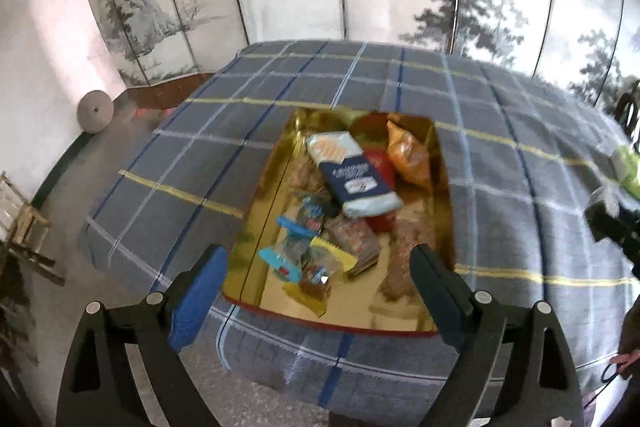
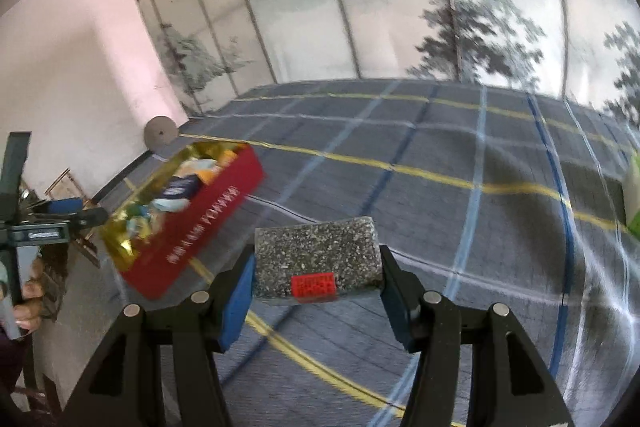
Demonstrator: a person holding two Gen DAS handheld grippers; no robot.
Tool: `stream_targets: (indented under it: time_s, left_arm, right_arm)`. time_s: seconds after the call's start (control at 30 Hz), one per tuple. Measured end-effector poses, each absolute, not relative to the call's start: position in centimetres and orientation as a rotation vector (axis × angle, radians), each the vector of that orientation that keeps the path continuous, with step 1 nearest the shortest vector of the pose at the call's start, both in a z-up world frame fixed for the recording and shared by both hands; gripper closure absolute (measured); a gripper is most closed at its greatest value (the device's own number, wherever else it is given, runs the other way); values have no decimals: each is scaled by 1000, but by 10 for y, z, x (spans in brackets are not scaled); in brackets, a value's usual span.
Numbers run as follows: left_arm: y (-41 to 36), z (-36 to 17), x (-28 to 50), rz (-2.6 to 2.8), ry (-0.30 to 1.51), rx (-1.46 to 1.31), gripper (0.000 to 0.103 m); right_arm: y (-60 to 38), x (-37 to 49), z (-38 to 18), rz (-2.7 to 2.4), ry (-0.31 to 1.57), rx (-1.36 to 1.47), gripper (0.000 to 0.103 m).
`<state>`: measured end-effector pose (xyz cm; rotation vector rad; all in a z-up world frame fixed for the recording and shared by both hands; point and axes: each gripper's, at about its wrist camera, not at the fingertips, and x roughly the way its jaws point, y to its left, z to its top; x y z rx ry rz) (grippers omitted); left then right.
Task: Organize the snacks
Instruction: 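Carry the grey square cake into the gold tin and open the right tool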
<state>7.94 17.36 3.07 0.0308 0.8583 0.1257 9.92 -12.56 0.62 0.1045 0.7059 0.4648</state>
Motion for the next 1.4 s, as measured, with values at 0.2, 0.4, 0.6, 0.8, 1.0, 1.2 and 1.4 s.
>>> stream_targets:
  time_s: [0.2,0.4,0.6,0.8,1.0,1.2,1.4]
  left_arm:
    - [203,53,66,136,796,-83,13]
    - [231,51,44,227,776,-165,13]
    - [235,31,18,287,777,-143,13]
    - [230,19,6,302,775,-66,13]
    - [227,19,1,270,768,-52,13]
    - [229,16,-1,251,784,-38,13]
    - [229,13,-1,243,800,-13,13]
  right_arm:
    - [-100,89,26,517,671,74,44]
    - [-69,85,40,589,653,53,44]
    - [-26,85,43,672,668,8,44]
    - [19,90,36,743,713,-23,44]
    - [62,104,30,794,748,-62,44]
    - [103,128,25,830,790,-80,44]
    - [148,153,12,835,849,-155,44]
